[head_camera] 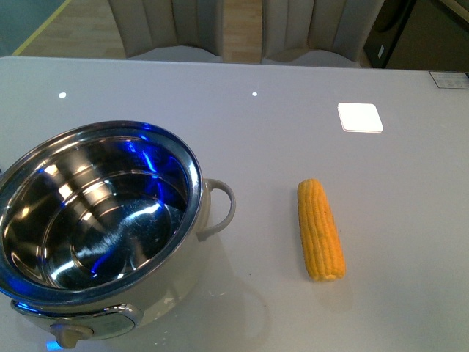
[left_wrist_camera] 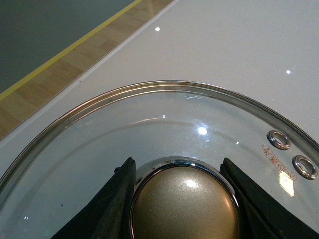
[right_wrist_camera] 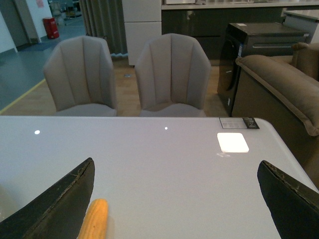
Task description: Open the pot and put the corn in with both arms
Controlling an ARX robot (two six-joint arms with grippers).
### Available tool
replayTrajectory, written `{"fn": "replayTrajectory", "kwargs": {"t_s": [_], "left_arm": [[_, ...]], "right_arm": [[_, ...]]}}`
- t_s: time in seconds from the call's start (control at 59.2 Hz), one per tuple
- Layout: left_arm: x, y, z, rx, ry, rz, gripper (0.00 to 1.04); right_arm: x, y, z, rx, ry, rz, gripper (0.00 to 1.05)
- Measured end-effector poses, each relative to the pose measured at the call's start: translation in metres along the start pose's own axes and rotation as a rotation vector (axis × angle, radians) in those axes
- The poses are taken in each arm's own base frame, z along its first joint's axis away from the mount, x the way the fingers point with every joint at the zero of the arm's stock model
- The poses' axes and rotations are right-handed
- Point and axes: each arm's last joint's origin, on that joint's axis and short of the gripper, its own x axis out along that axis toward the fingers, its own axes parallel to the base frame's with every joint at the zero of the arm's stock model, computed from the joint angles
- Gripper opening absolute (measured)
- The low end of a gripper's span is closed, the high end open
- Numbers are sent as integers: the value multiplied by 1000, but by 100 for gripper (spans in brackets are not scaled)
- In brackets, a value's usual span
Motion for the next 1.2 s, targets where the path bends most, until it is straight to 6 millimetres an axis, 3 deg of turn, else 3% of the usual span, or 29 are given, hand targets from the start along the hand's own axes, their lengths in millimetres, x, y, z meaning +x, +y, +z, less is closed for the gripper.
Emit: {"fn": "replayTrajectory", "kwargs": {"t_s": [0.624,0.962,1.198], "left_arm": [[1,-5,-17,-8,-2,21,44],[-2,-5,-10,-9,-12,33,98],[-25,0,26,-42,-63,30,98]], "right_arm": [[0,0,0,0,0,0,96],[0,0,0,0,0,0,96],[0,0,0,0,0,0,96]]}}
